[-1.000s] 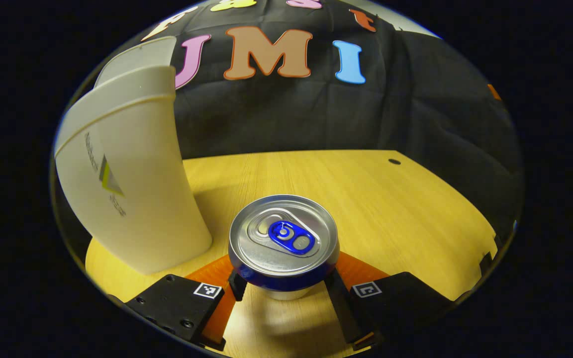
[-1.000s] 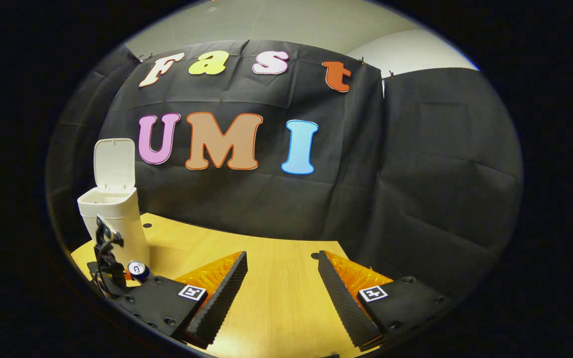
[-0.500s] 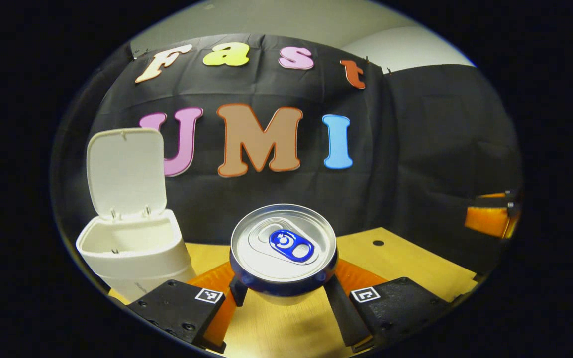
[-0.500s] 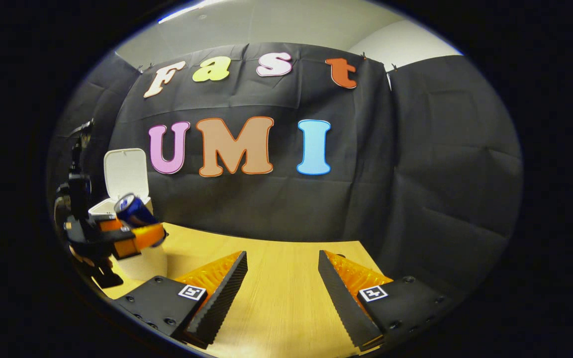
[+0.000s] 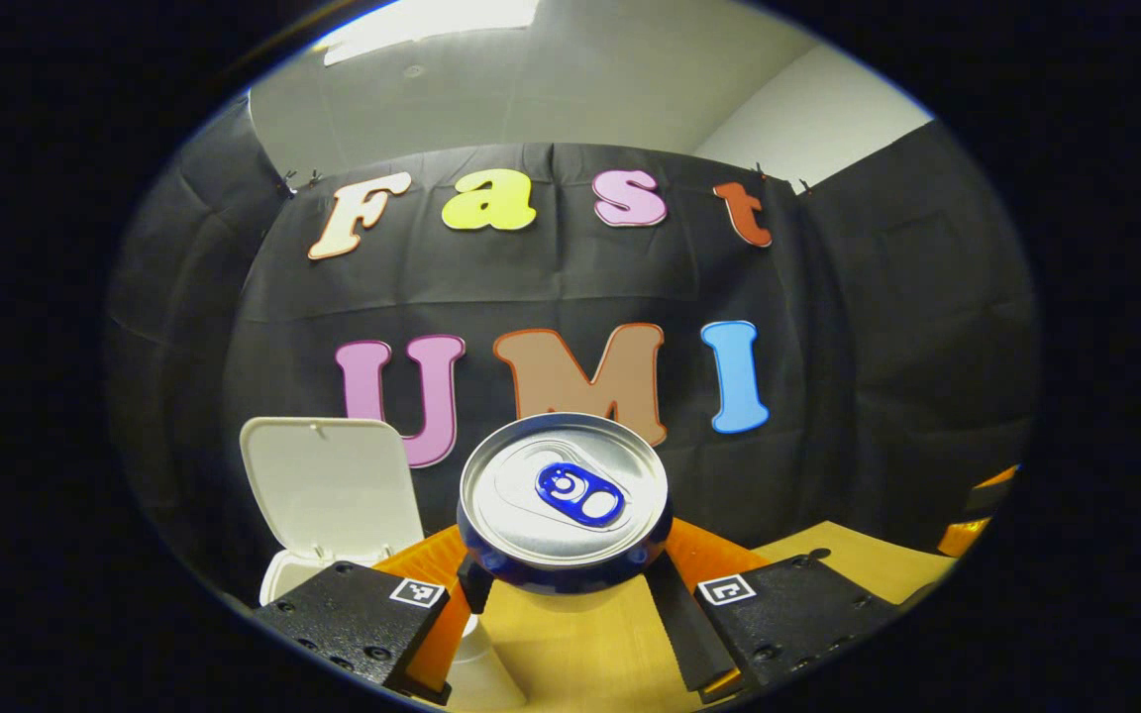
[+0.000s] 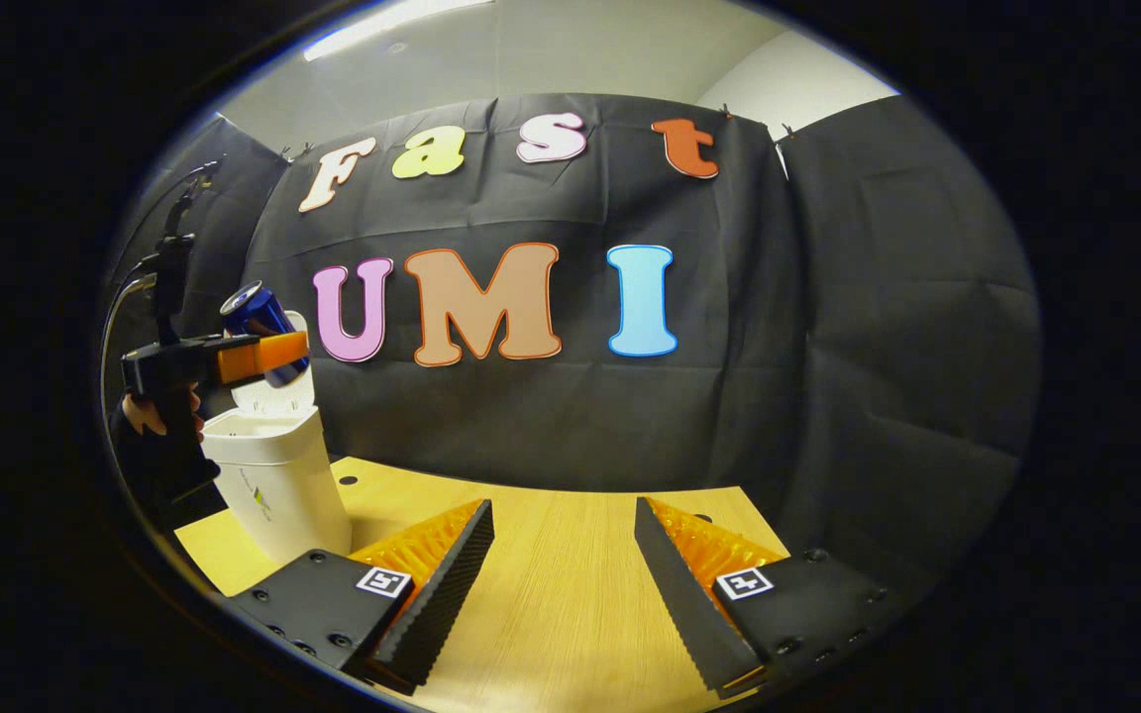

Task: Press the lid of the desktop garbage bin to open it, pick up the crumpled paper on the desktop and throw it into the bin, then pick up the pop can on the desktop and drop it into the bin, and finally close the garbage bin lid.

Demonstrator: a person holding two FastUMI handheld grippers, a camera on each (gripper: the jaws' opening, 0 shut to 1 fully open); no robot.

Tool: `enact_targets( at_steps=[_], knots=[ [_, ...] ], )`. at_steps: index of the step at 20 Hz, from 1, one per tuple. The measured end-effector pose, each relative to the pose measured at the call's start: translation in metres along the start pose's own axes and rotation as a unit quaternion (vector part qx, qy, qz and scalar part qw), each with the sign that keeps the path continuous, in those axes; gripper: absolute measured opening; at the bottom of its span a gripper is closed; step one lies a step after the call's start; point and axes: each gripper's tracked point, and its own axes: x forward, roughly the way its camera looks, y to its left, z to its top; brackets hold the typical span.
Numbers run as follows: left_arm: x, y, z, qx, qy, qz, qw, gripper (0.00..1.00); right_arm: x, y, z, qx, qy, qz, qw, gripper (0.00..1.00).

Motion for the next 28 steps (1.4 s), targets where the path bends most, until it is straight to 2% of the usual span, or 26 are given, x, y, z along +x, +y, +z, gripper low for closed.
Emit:
enact_targets(
  at_steps=[4,8,9,10,14,18,20,23,24,25,26,27,28],
  knots=[
    [0.01,0.056,-0.007,0.01,0.02,0.053,0.998,0.77,0.006,0.007,-0.006,0.006,0.007,-0.002,1.0,0.96],
    [0.018,0.098,-0.039,0.0,0.07,0.093,0.993,0.77,0.009,0.01,-0.008,0.001,0.01,-0.007,1.0,0.96],
    [0.018,0.106,-0.049,-0.005,0.088,0.101,0.991,0.77,0.01,0.011,-0.008,0.0,0.013,-0.008,1.0,1.0],
    [0.018,0.112,-0.061,-0.011,0.104,0.106,0.989,0.77,0.011,0.011,-0.009,-0.001,0.015,-0.01,1.0,0.96],
    [0.012,0.127,-0.111,-0.037,0.176,0.129,0.975,0.77,0.013,0.011,-0.012,-0.003,0.024,-0.012,1.0,0.96],
    [0.006,0.142,-0.137,-0.043,0.202,0.154,0.966,0.78,0.014,0.008,-0.015,-0.005,0.03,-0.017,0.999,0.96],
    [0.004,0.151,-0.131,-0.031,0.193,0.17,0.966,0.8,0.016,0.006,-0.014,-0.004,0.03,-0.02,0.999,0.96],
    [0.01,0.151,-0.102,-0.015,0.153,0.17,0.973,0.9,0.02,0.005,-0.014,0.0,0.03,-0.021,0.999,0.96],
    [0.012,0.151,-0.092,-0.01,0.14,0.168,0.976,0.91,0.021,0.005,-0.015,0.0,0.03,-0.02,0.999,0.96],
    [0.014,0.151,-0.08,-0.006,0.126,0.166,0.978,0.91,0.024,0.006,-0.015,-0.001,0.031,-0.019,0.999,1.0],
    [0.016,0.149,-0.069,-0.004,0.117,0.163,0.98,0.91,0.025,0.008,-0.015,0.0,0.032,-0.017,0.999,0.96],
    [0.018,0.15,-0.056,-0.003,0.109,0.161,0.981,0.9,0.028,0.01,-0.016,0.002,0.033,-0.014,0.999,1.0],
    [0.02,0.153,-0.044,-0.003,0.102,0.162,0.982,0.9,0.029,0.013,-0.016,0.003,0.033,-0.012,0.999,0.96]
  ],
)
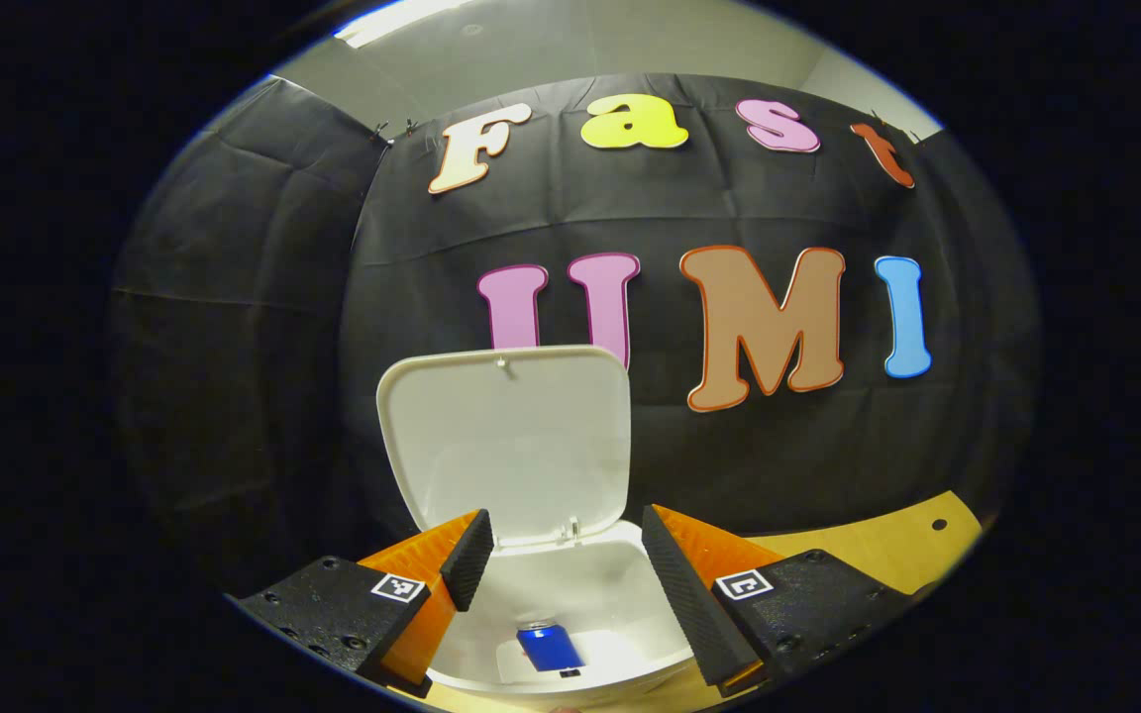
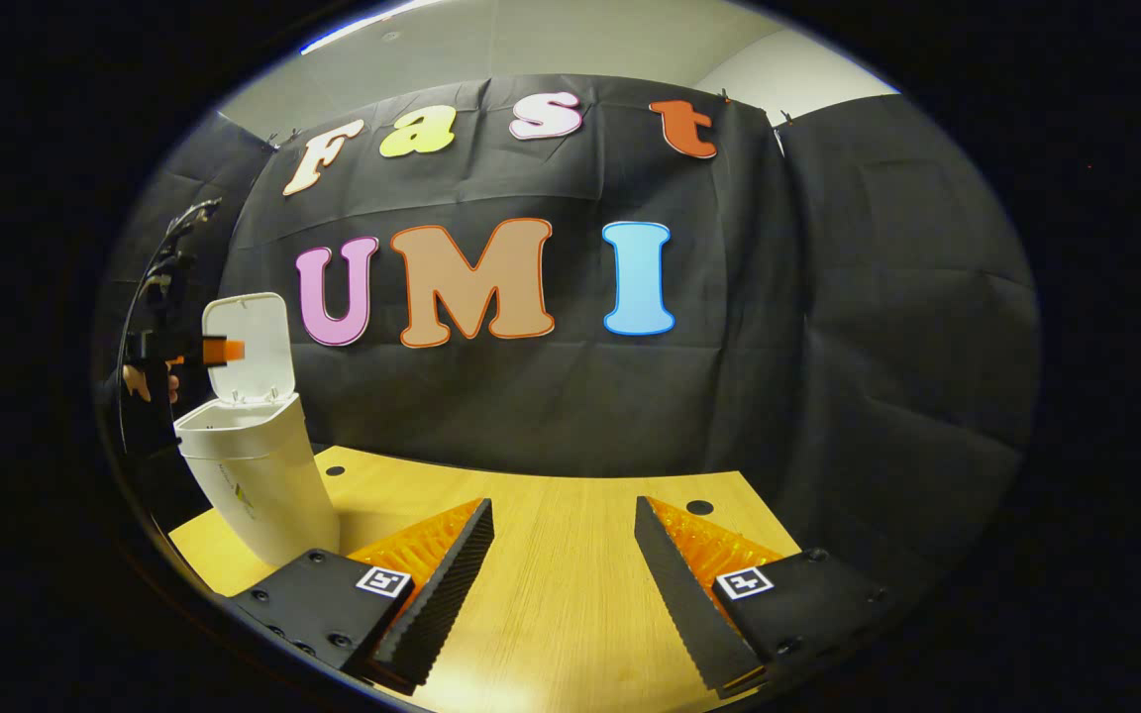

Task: Press the lid of the desktop garbage bin to open it, pick up the crumpled paper on the desktop and throw it into the bin, then pick up the pop can on the desktop and drop it into the bin, and finally close the garbage bin lid.

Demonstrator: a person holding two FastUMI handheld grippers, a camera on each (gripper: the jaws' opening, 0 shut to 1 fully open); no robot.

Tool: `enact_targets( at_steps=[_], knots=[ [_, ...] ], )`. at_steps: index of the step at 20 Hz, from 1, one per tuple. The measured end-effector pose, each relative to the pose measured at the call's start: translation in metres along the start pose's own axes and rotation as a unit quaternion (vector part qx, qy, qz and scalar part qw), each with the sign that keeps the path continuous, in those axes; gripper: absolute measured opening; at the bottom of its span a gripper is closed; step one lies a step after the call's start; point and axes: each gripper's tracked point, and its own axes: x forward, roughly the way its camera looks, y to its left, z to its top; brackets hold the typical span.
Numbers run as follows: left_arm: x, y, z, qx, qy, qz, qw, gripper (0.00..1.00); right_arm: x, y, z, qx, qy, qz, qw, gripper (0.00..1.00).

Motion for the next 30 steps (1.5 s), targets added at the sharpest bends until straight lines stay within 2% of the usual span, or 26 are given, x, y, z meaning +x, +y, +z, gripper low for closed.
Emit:
enact_targets(
  at_steps=[2,3,4,6,7,8,9,10,11,14,15,16,17,19,21,24,30],
  knots=[
    [0.003,0.005,0.031,-0.008,-0.02,-0.001,1.0,0.9,0.002,0.003,0.0,0.004,-0.004,0.003,1.0,0.96],
    [0.005,0.008,0.047,-0.011,-0.036,0.0,0.999,0.89,0.004,0.005,0.001,0.006,-0.004,0.005,1.0,1.0],
    [0.009,0.011,0.062,-0.009,-0.051,0.001,0.999,0.89,0.005,0.006,-0.001,0.007,-0.003,0.006,1.0,0.96],
    [0.016,0.018,0.086,0.002,-0.072,0.003,0.997,0.89,0.004,0.006,-0.001,0.009,-0.004,0.004,1.0,0.96],
    [0.021,0.021,0.097,0.005,-0.082,0.004,0.997,0.89,0.004,0.004,-0.003,0.01,-0.005,0.003,1.0,1.0],
    [0.027,0.023,0.106,0.007,-0.09,0.004,0.996,0.91,0.003,0.003,-0.004,0.012,-0.005,0.001,1.0,0.96],
    [0.032,0.027,0.113,0.008,-0.093,0.008,0.996,0.89,0.002,0.001,-0.004,0.014,-0.004,-0.002,1.0,1.0],
    [0.039,0.03,0.116,0.008,-0.093,0.009,0.996,0.89,0.001,0.0,-0.005,0.018,-0.002,-0.005,1.0,0.96],
    [0.047,0.032,0.118,0.002,-0.086,0.01,0.996,0.89,-0.001,-0.004,-0.008,0.021,0.0,-0.009,1.0,1.0],
    [0.078,0.042,0.117,-0.049,-0.054,0.011,0.997,0.89,-0.008,-0.016,-0.012,0.029,0.003,-0.026,0.999,1.0],
    [0.089,0.048,0.115,-0.058,-0.044,0.016,0.997,0.9,-0.012,-0.02,-0.013,0.031,0.003,-0.033,0.999,0.96],
    [0.099,0.053,0.11,-0.056,-0.036,0.02,0.998,0.9,-0.015,-0.023,-0.013,0.031,0.004,-0.039,0.999,1.0],
    [0.105,0.058,0.105,-0.047,-0.025,0.025,0.998,0.89,-0.018,-0.027,-0.017,0.031,0.006,-0.045,0.998,0.96],
    [0.114,0.058,0.087,-0.032,0.005,0.027,0.999,0.89,-0.022,-0.033,-0.019,0.03,0.01,-0.054,0.998,0.96],
    [0.116,0.053,0.071,-0.037,0.03,0.024,0.999,0.92,-0.026,-0.037,-0.02,0.03,0.011,-0.059,0.998,0.96],
    [0.108,0.053,0.07,-0.03,0.028,0.027,0.999,0.92,-0.027,-0.038,-0.017,0.028,0.009,-0.058,0.998,0.96],
    [0.076,0.041,0.063,-0.035,0.031,0.02,0.999,0.92,-0.023,-0.028,-0.014,0.022,0.01,-0.031,0.999,0.95]
  ],
)
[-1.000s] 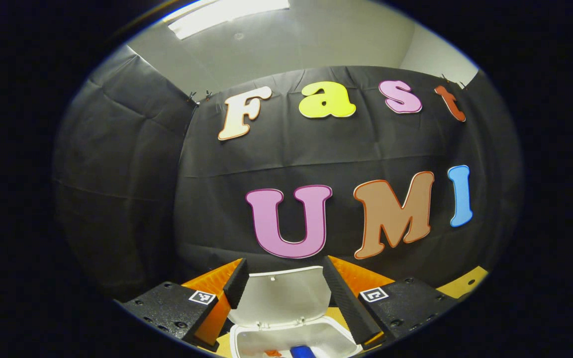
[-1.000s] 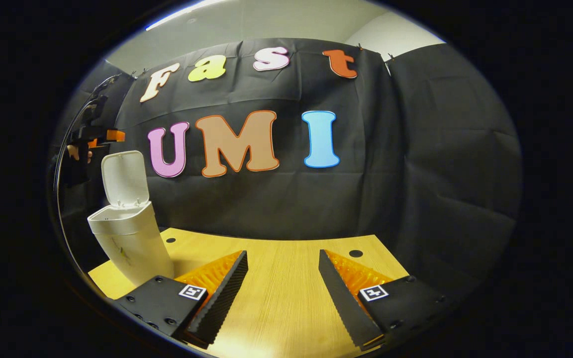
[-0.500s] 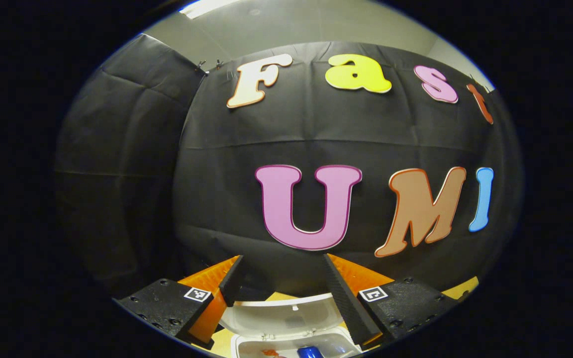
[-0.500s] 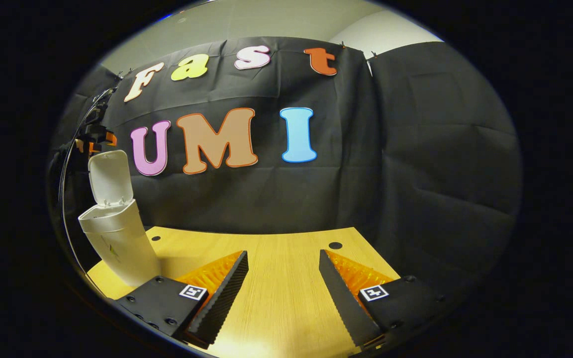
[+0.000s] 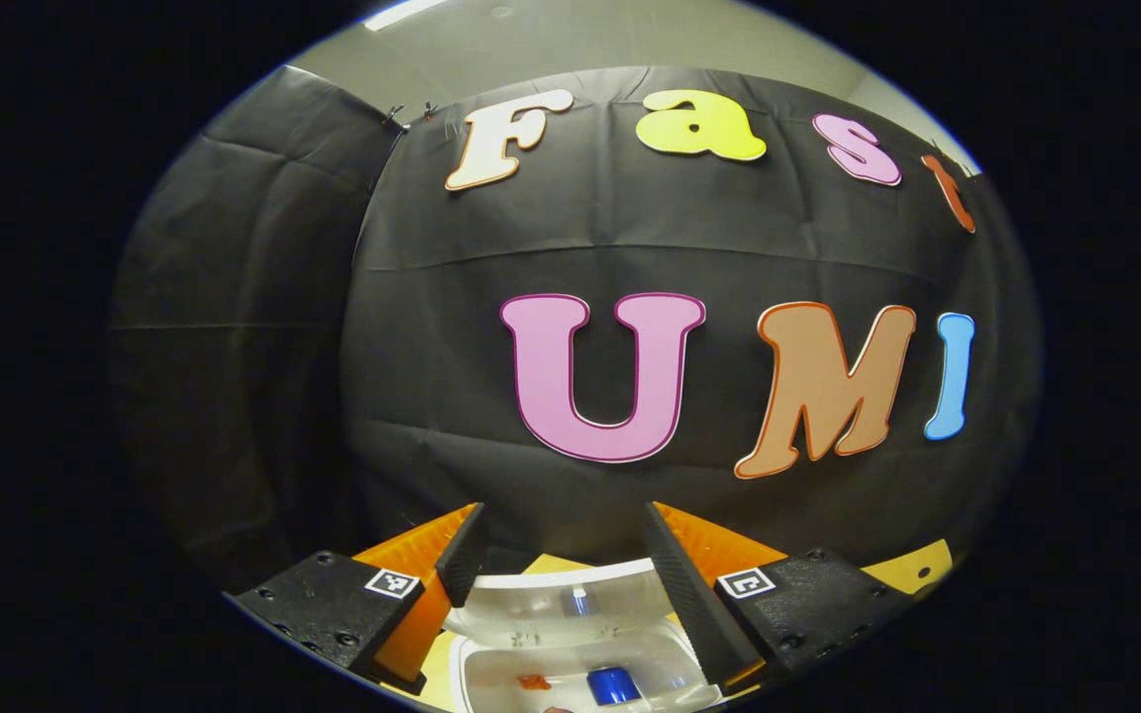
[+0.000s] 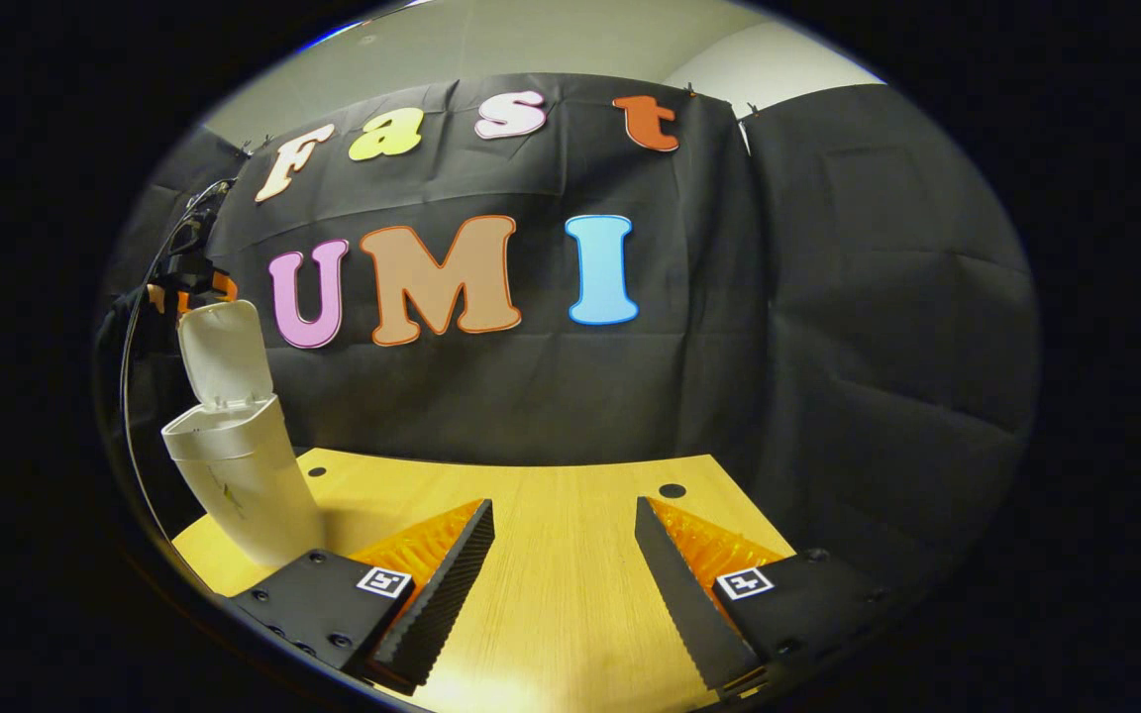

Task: Press the lid of the desktop garbage bin to open it, pick up the crumpled paper on the desktop and throw it into the bin, then pick up the pop can on the desktop and drop it into the bin, and finally close the garbage bin lid.

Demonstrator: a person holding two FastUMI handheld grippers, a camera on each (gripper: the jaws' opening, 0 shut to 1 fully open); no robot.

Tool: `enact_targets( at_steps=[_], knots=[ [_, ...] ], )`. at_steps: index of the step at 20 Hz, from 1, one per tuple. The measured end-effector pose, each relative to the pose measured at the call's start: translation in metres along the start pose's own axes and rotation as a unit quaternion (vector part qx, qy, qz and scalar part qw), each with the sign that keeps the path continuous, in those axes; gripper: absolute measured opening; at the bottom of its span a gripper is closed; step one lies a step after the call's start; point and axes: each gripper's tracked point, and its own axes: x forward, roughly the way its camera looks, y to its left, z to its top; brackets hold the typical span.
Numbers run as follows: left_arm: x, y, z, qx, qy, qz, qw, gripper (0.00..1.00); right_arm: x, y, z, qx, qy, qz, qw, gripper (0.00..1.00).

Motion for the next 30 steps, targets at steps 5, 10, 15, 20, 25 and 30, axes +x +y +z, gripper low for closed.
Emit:
enact_targets(
  at_steps=[5,10,15,20,25,30],
  knots=[
    [-0.038,-0.011,-0.018,-0.004,0.005,-0.011,1.0,0.92,0.003,0.0,0.006,-0.013,-0.005,0.02,1.0,0.96],
    [-0.064,-0.021,-0.039,-0.005,0.018,-0.021,1.0,0.93,0.005,0.001,0.008,-0.014,-0.003,0.031,0.999,0.96],
    [-0.086,-0.027,-0.067,-0.005,0.034,-0.025,0.999,0.92,0.0,0.004,0.004,-0.021,-0.001,0.036,0.999,0.96],
    [-0.101,-0.034,-0.096,0.002,0.05,-0.032,0.998,0.91,-0.004,0.005,0.001,-0.026,0.003,0.036,0.999,0.96],
    [-0.109,-0.045,-0.125,0.003,0.079,-0.043,0.996,0.91,-0.008,0.006,-0.005,-0.034,0.012,0.037,0.999,0.96],
    [-0.111,-0.048,-0.147,0.012,0.097,-0.045,0.994,0.93,-0.012,0.002,-0.006,-0.046,0.016,0.036,0.998,0.96]
  ],
)
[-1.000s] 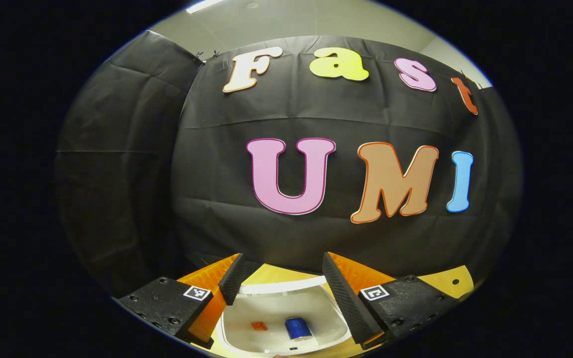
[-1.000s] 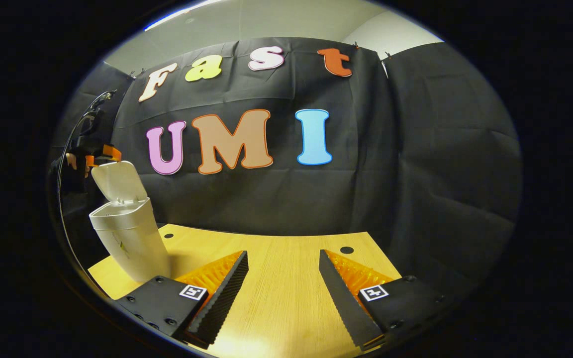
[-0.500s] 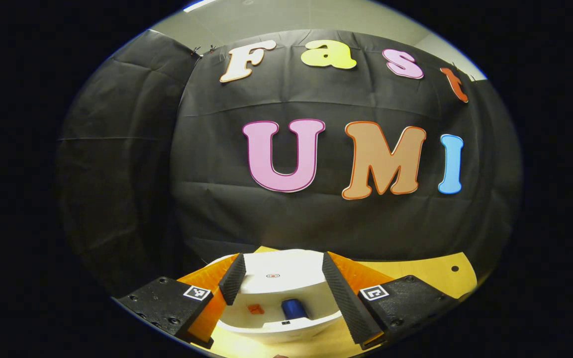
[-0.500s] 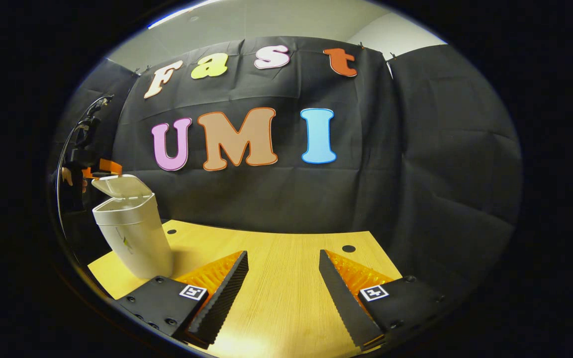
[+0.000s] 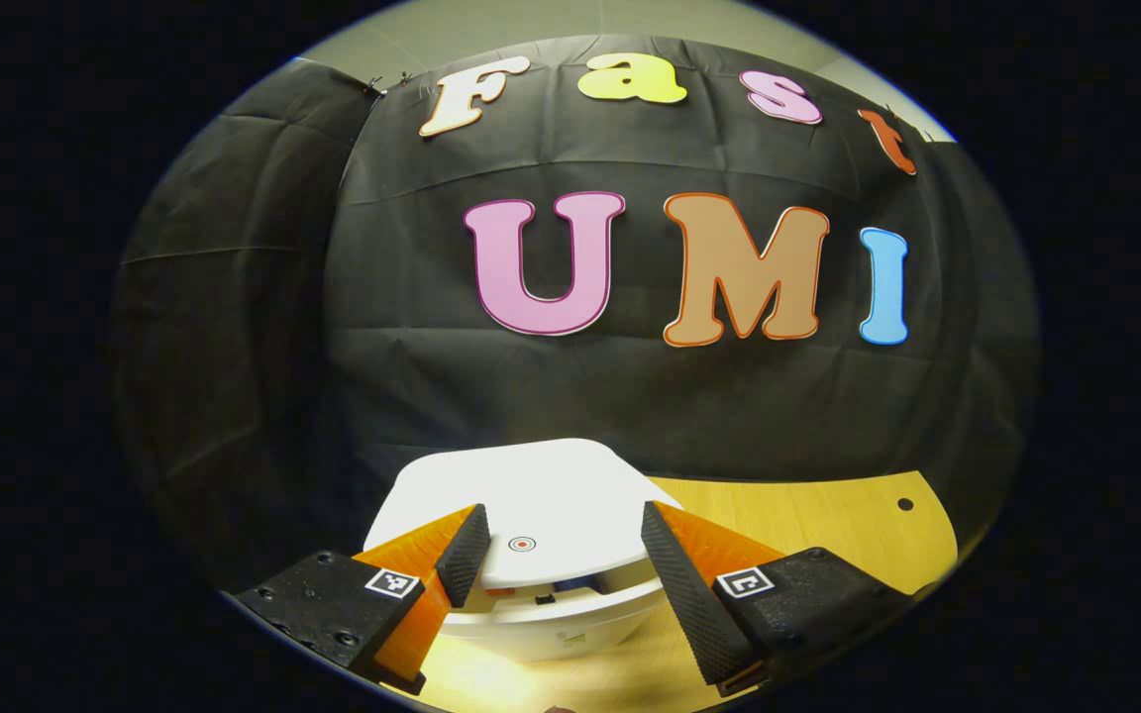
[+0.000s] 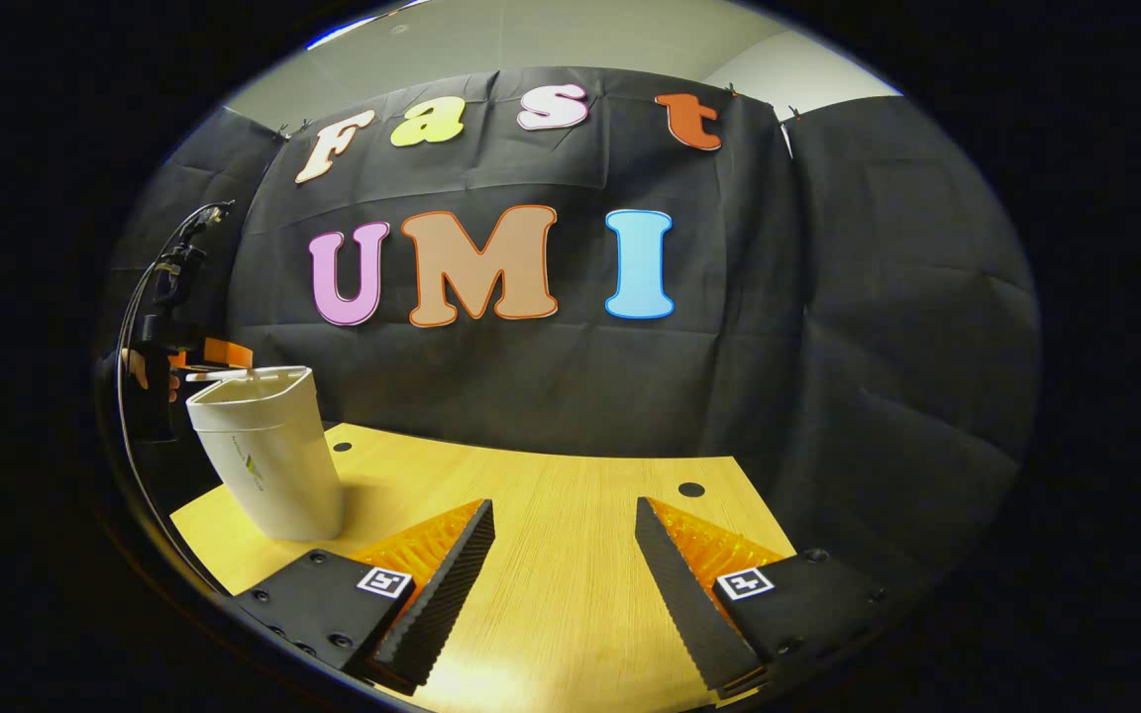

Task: Press the lid of the desktop garbage bin to open it, pick up the crumpled paper on the desktop and throw it into the bin, then pick up the pop can on the desktop and drop it into the bin, and finally close the garbage bin lid.

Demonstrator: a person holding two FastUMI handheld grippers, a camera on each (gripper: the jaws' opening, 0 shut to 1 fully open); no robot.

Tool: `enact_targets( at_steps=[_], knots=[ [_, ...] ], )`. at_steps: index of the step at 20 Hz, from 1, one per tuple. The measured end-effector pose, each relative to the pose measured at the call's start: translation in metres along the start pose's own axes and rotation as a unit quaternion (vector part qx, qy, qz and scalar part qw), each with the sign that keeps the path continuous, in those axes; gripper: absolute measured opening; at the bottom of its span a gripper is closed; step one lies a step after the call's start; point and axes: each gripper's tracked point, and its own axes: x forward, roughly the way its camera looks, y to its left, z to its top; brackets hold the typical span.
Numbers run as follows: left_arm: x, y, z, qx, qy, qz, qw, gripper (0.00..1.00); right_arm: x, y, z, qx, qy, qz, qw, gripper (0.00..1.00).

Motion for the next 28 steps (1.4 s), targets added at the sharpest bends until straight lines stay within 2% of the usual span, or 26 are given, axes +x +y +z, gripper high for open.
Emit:
enact_targets(
  at_steps=[9,13,14,15,16,18,21,22,25,26,28],
  knots=[
    [-0.001,0.0,-0.028,0.0,0.022,0.014,1.0,0.93,-0.005,-0.014,0.003,-0.016,0.002,-0.003,1.0,0.96],
    [0.001,-0.004,-0.032,0.013,0.004,0.0,1.0,0.94,-0.008,-0.016,-0.013,-0.018,0.022,0.006,1.0,0.96],
    [0.0,-0.004,-0.033,0.019,-0.005,-0.001,1.0,0.94,-0.01,-0.016,-0.017,-0.021,0.026,0.008,0.999,1.0],
    [0.003,-0.001,-0.034,0.01,-0.004,-0.001,1.0,0.94,-0.013,-0.015,-0.021,-0.023,0.029,0.011,0.999,0.96],
    [0.001,-0.002,-0.034,-0.004,-0.007,-0.002,1.0,0.93,-0.016,-0.013,-0.024,-0.026,0.03,0.017,0.999,0.96],
    [0.002,-0.003,-0.03,0.008,-0.02,-0.002,1.0,0.94,-0.017,-0.011,-0.031,-0.034,0.035,0.027,0.998,0.96],
    [-0.001,-0.007,-0.017,-0.005,-0.033,0.004,0.999,0.94,-0.023,-0.02,-0.018,-0.022,0.012,0.038,0.999,0.96],
    [-0.008,-0.009,-0.005,-0.014,-0.044,0.006,0.999,0.94,-0.025,-0.024,-0.009,-0.018,-0.001,0.042,0.999,0.96],
    [-0.052,-0.037,0.048,-0.033,-0.132,-0.008,0.991,0.93,-0.029,-0.036,0.015,-0.002,-0.034,0.058,0.998,1.0],
    [-0.07,-0.048,0.058,-0.034,-0.157,-0.017,0.987,0.92,-0.032,-0.038,0.025,0.005,-0.045,0.064,0.997,0.96],
    [-0.103,-0.071,0.067,-0.038,-0.192,-0.041,0.98,0.93,-0.04,-0.043,0.044,0.016,-0.07,0.06,0.996,0.96]
  ],
)
